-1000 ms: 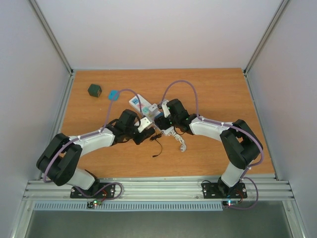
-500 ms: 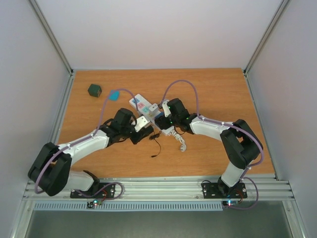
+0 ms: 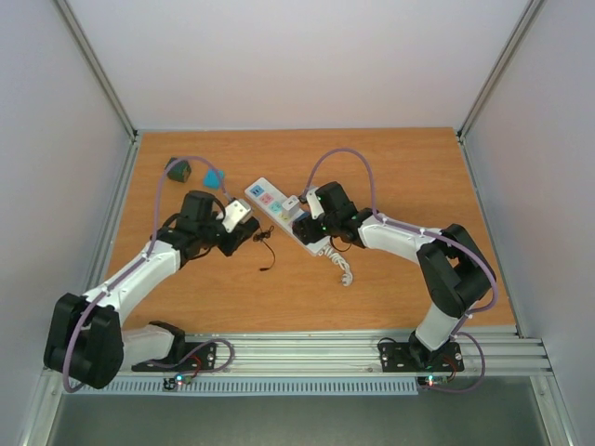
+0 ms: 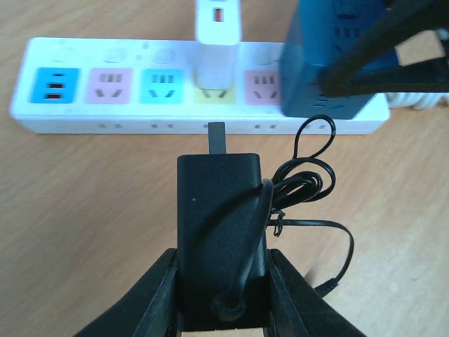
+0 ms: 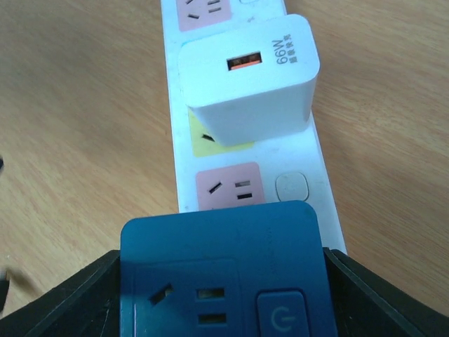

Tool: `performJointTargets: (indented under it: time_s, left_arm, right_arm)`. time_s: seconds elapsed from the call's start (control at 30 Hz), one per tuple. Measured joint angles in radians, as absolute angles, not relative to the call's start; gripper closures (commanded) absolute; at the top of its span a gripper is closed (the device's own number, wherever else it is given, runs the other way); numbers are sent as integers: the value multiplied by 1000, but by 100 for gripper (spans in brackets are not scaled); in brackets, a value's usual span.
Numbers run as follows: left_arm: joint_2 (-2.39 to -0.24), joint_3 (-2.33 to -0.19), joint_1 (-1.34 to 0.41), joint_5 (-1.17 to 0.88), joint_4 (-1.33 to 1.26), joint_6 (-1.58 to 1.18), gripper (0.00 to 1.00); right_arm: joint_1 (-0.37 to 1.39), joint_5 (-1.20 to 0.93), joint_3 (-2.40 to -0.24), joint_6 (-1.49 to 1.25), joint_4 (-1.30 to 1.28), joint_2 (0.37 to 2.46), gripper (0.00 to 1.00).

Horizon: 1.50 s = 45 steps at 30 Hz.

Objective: Pull the plug off the socket

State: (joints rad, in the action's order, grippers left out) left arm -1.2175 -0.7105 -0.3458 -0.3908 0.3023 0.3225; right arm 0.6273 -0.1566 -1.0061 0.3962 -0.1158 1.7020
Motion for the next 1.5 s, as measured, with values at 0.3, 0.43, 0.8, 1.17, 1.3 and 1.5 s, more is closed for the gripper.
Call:
performJointTargets:
  time_s: [0.3, 0.43, 0.8, 1.17, 1.3, 1.5]
  left_arm:
    - [-1220, -767, -177, -341, 373, 408, 99]
    - [-1266, -801, -95, -304, 385, 463, 99]
    - [-1483, -870, 107, -128, 318, 621, 99]
    - [-1670, -942, 168, 10, 206, 709, 98]
    - [-1708, -960, 168, 63, 155, 733, 98]
    - [-1764, -977, 169, 112, 119, 760, 92]
  right_arm:
    - [627, -181, -1008, 393, -153, 1697, 18]
    - [627, -184, -1008, 393, -159, 1696, 18]
    - [627, -194, -1008, 393, -166, 1691, 17]
    - [626, -200, -1009, 393, -169, 1691, 17]
    - [625, -203, -1009, 393, -170, 1691, 17]
    - [624, -208, -1011, 394, -175, 1691, 18]
